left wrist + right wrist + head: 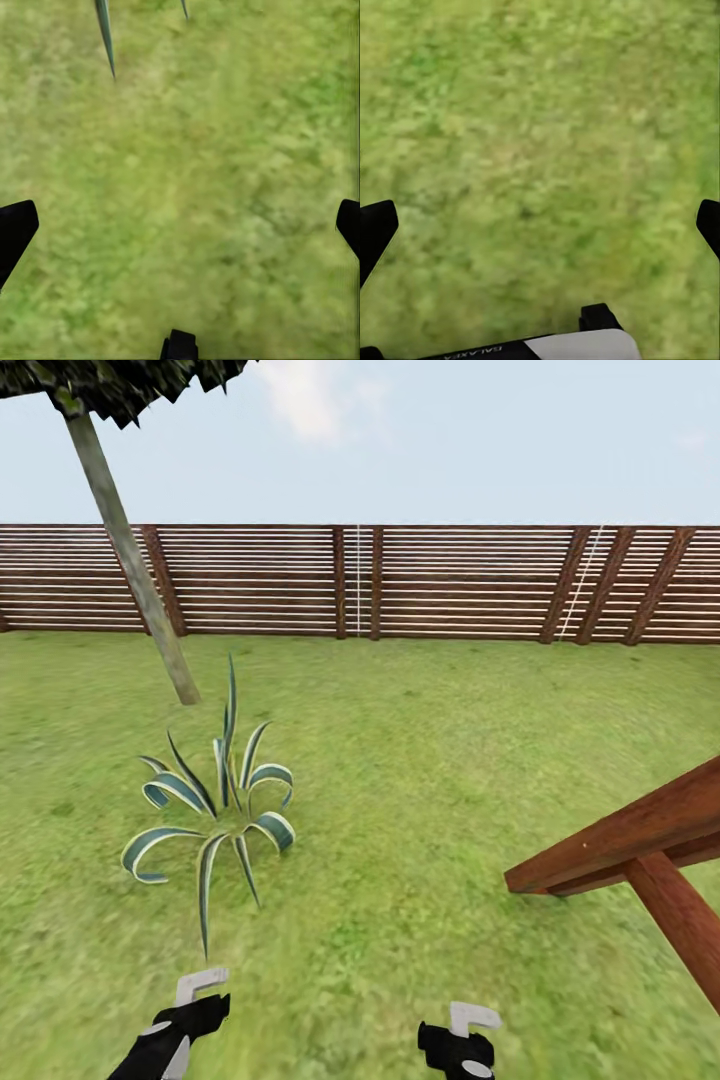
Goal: Take the three Easter eggs out of the wicker basket on the lawn in the garden, then place them on the lawn next to a single tree (choose any tree) so that all three eggs are next to the same tree and none are left in the basket.
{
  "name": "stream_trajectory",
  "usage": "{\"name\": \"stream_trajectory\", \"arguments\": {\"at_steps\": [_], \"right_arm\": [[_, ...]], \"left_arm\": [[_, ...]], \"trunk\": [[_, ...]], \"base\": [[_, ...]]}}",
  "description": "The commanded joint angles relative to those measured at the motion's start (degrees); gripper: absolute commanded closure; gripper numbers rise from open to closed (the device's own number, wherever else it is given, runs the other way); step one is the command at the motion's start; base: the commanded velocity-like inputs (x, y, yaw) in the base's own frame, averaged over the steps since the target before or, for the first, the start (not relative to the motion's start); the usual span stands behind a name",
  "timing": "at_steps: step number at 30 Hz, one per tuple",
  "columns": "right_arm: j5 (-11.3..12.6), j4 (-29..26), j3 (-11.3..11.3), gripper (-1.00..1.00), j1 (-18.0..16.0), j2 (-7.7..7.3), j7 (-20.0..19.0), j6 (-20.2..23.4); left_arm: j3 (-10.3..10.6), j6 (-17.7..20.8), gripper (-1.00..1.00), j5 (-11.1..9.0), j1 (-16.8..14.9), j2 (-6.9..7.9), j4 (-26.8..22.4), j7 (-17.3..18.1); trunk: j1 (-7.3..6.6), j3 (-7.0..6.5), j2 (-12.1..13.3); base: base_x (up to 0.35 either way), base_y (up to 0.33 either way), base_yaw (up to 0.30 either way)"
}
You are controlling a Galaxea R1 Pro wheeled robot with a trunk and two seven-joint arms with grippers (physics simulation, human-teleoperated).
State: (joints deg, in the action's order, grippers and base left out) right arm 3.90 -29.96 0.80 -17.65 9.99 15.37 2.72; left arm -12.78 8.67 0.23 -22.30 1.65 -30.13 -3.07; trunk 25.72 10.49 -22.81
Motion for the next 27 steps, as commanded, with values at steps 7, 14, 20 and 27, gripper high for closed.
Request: {"name": "stream_trajectory", "arguments": {"at_steps": [7,14,20,27], "right_arm": [[0.32,-0.10,0.24,-1.00,-0.02,0.01,0.20,0.27],[0.32,-0.10,0.25,-1.00,-0.02,0.01,0.19,0.29],[0.32,-0.10,0.32,-1.00,-0.02,0.01,0.18,0.27],[0.30,-0.10,0.34,-1.00,-0.02,0.01,0.18,0.27]], "left_arm": [[0.03,1.26,-1.00,0.03,-0.10,-0.04,-2.96,0.16],[0.03,2.02,-1.00,0.03,-0.11,-0.07,-3.58,0.17],[0.03,2.05,-1.00,0.03,-0.11,0.04,-3.61,0.17],[0.03,2.05,-1.00,0.03,-0.11,-0.06,-3.62,0.17]], "trunk": [[0.07,0.19,-0.11],[0.07,0.44,-0.11],[0.07,0.47,-0.11],[0.07,0.47,-0.11]], "base": [[0.326,0.000,-0.028],[0.321,0.000,-0.116],[0.288,0.000,-0.010],[0.306,-0.015,-0.082]]}}
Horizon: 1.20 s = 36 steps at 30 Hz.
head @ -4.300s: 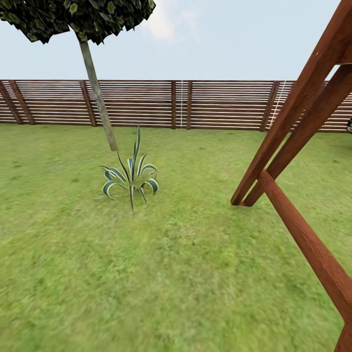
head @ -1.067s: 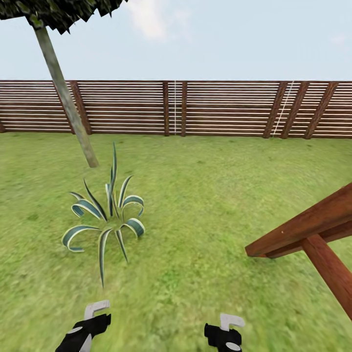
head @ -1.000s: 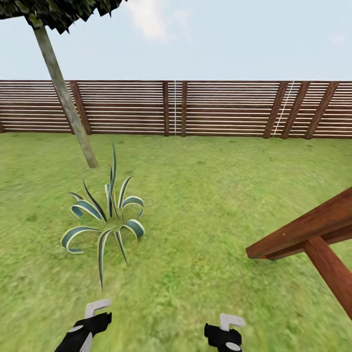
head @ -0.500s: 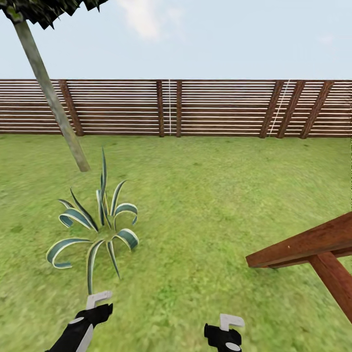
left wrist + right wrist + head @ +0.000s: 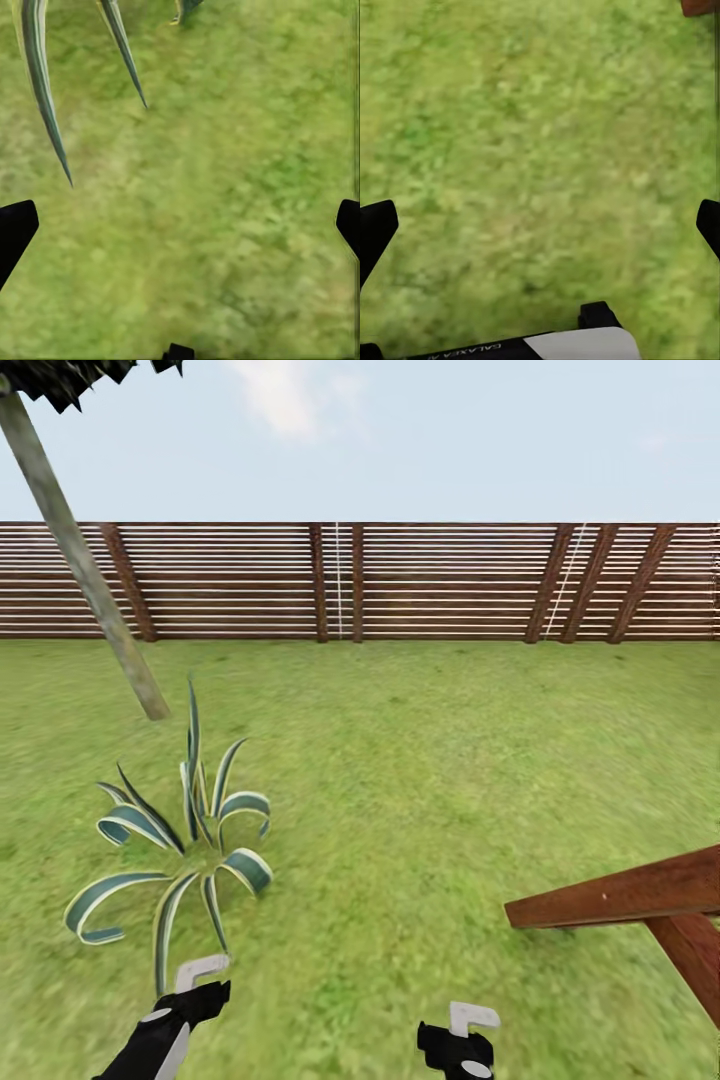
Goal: Take the three Easter eggs out of the wicker basket on the lawn in the garden, then place them on the lawn next to a single tree (choose any tree) so that all three eggs are next to the same tree and none are left in the basket.
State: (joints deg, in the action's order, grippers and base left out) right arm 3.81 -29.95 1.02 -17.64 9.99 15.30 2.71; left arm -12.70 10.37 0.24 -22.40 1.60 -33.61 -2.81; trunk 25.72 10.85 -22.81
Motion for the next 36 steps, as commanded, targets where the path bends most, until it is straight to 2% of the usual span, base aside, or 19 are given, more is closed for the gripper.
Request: {"name": "stream_trajectory", "arguments": {"at_steps": [1,15,36], "right_arm": [[0.37,-0.11,0.12,-1.00,-0.03,0.01,0.26,0.27],[-0.18,1.08,0.22,-1.00,0.30,0.01,0.24,0.19],[0.40,1.21,0.14,-1.00,0.32,0.01,0.26,0.35]], "left_arm": [[-0.05,0.35,-1.00,0.02,-0.01,-0.01,-0.14,-0.09],[-0.05,0.35,-1.00,0.02,-0.01,-0.11,-0.14,-0.09],[-0.05,0.35,-1.00,0.02,-0.01,-0.02,-0.14,-0.09]], "trunk": [[0.06,0.12,-0.11],[0.06,0.17,-0.11],[0.06,0.17,-0.11]], "base": [[0.319,-0.031,-0.214],[0.299,-0.004,-0.039],[0.292,-0.015,0.000]]}}
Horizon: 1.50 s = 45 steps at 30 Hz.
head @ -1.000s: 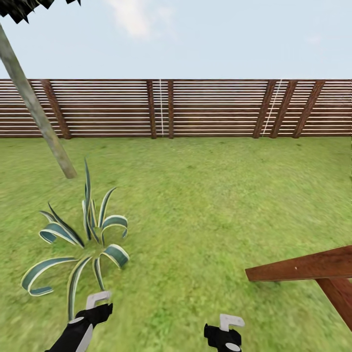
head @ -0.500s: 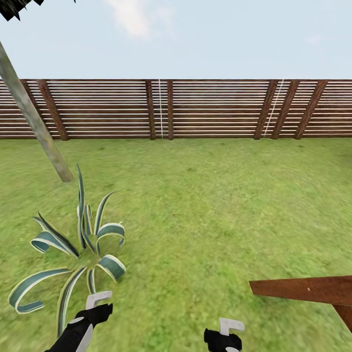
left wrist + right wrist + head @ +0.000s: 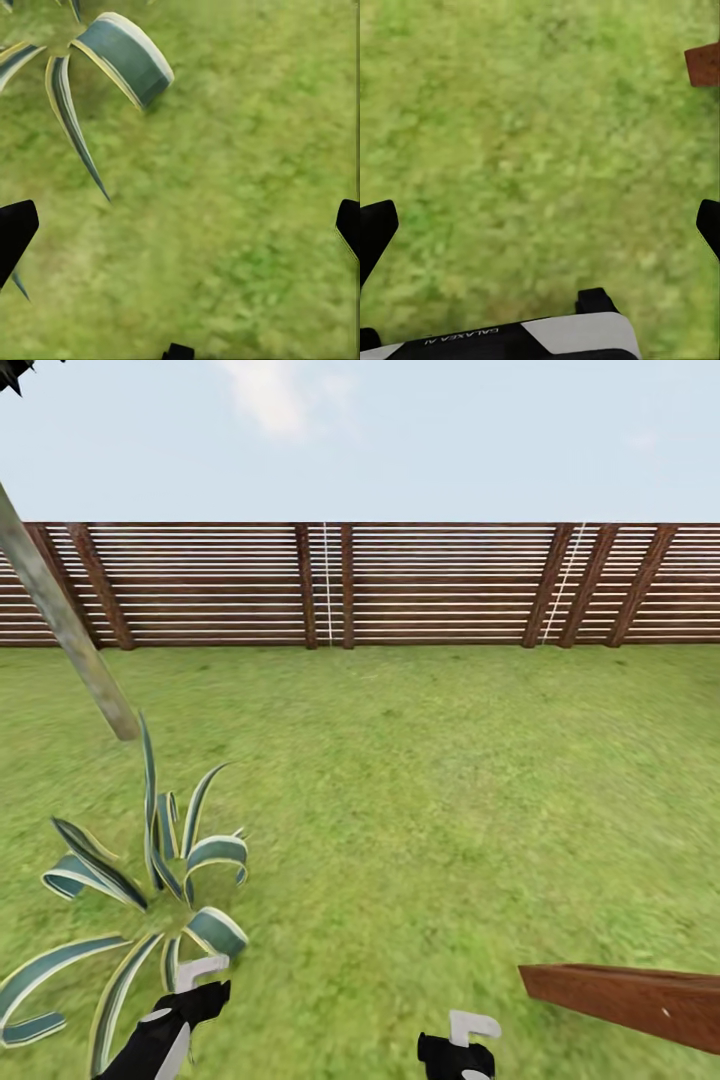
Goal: Take the three Easter eggs out of the wicker basket on the lawn in the garden, then place them on the lawn next to a single tree (choose any tree) so that all three eggs are next to the same tree and none are left in the basket.
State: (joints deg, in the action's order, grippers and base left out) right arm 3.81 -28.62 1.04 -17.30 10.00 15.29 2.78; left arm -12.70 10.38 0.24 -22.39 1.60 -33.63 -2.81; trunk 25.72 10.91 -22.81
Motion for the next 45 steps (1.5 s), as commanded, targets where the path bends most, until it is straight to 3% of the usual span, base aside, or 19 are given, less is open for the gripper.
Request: {"name": "stream_trajectory", "arguments": {"at_steps": [1,45], "right_arm": [[0.40,-0.12,0.11,-1.00,-0.02,0.00,0.27,0.29],[0.41,-0.12,0.19,-1.00,-0.02,0.00,0.27,0.29]], "left_arm": [[-0.04,0.34,-1.00,0.02,-0.02,-0.01,-0.12,-0.09],[-0.04,0.34,-1.00,0.02,-0.02,-0.04,-0.21,-0.09]], "trunk": [[0.06,0.11,-0.11],[0.06,0.11,-0.11]], "base": [[0.315,-0.035,0.000],[0.321,-0.031,-0.013]]}}
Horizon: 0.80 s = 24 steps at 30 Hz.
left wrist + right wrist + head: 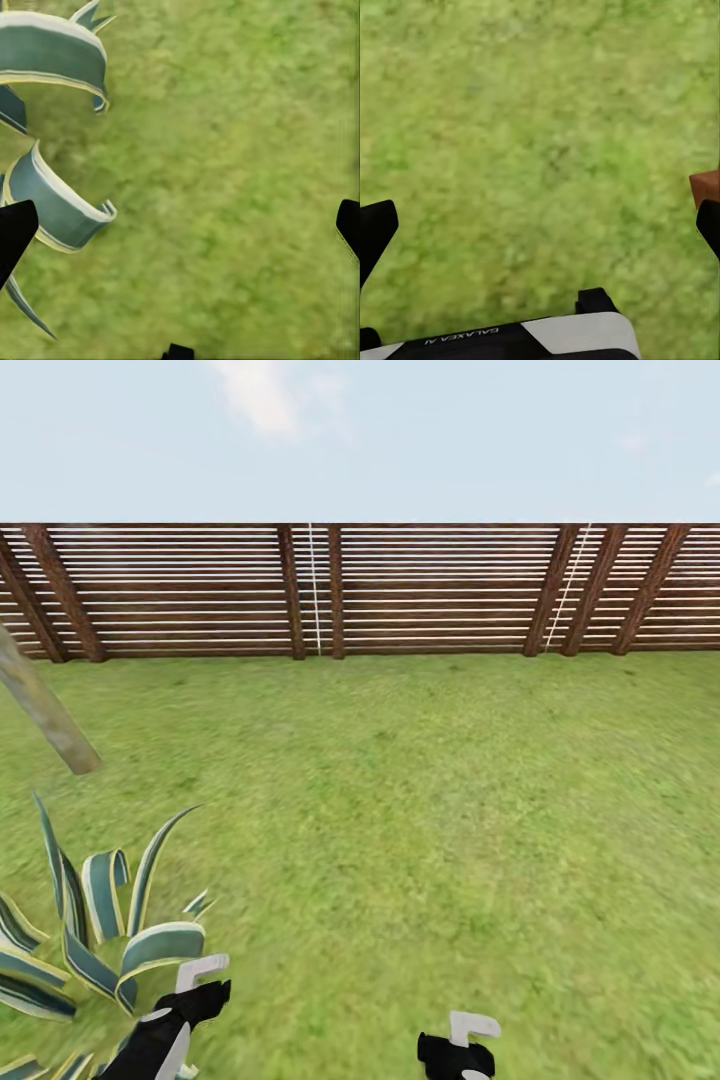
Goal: Take the three Easter eggs out of the wicker basket on the lawn in the garden, then place them on the lawn next to a single tree (choose any tree) so that all three eggs are next to the same tree and none are left in the basket.
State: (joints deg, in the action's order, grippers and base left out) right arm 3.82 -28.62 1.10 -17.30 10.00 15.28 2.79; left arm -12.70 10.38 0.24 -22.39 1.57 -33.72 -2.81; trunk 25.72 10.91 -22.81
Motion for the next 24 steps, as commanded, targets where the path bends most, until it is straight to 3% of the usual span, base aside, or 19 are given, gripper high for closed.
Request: {"name": "stream_trajectory", "arguments": {"at_steps": [1,24], "right_arm": [[0.39,-0.12,0.13,-1.00,-0.02,0.00,0.27,0.29],[0.39,-0.12,0.13,-1.00,-0.02,0.00,0.27,0.28]], "left_arm": [[-0.04,0.34,-1.00,0.02,-0.02,-0.01,-0.12,-0.09],[-0.04,0.40,-1.00,0.02,-0.02,-0.08,-0.12,-0.15]], "trunk": [[0.06,0.11,-0.11],[0.06,0.11,-0.11]], "base": [[0.300,-0.039,0.000],[0.316,-0.016,0.000]]}}
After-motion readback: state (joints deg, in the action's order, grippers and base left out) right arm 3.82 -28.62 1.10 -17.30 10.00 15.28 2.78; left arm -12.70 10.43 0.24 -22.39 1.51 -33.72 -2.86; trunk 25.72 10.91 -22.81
